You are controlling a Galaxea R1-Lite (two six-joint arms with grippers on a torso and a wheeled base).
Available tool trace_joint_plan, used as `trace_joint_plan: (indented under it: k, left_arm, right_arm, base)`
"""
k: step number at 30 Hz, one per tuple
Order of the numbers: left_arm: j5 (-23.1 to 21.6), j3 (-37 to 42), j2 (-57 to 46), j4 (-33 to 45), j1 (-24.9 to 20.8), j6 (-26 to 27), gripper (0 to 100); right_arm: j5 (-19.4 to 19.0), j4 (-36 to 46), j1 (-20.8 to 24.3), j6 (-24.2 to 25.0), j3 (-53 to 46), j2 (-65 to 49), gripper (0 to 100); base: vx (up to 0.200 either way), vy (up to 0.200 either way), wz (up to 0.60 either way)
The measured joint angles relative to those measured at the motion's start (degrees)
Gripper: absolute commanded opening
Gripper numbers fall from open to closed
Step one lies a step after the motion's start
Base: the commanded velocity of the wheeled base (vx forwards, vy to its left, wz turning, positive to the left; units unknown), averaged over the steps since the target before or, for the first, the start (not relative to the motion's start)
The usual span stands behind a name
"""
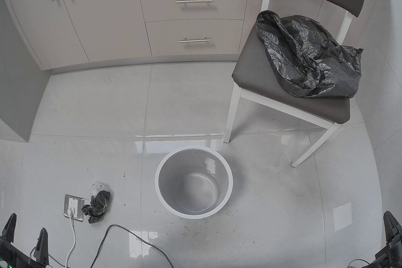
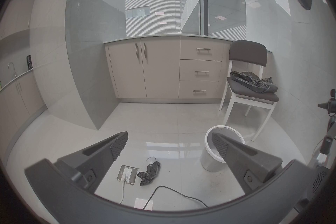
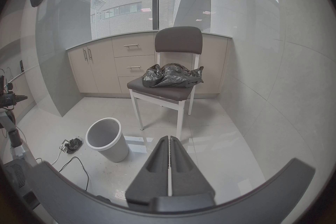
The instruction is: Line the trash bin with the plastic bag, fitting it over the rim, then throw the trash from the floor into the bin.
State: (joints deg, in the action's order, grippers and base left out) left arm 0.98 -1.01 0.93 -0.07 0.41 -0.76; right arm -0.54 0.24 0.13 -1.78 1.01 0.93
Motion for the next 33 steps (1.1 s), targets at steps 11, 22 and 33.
trace_joint_plan:
  k: [11, 22, 33]
  left_arm:
    - [-0.76, -18.25, 5.40, 5.92, -1.68, -7.51, 100]
    - [0.39, -36.19, 11.34, 20.15, -2.47, -14.92, 100]
    - [-7.11, -33.07, 10.03, 24.32, -4.29, -20.81, 100]
  right_arm:
    - [-0.12, -0.04, 0.02, -0.27, 0.00, 0.00, 0]
    - [-0.28, -0.20, 0.02, -0.65, 0.00, 0.00, 0]
    - [-0.35, -0.24, 0.02, -0.65, 0.00, 0.00, 0]
  base:
    - [0.000, 0.000, 0.00]
    - [0.000, 0.000, 0.00]
    - [0.000, 0.000, 0.00]
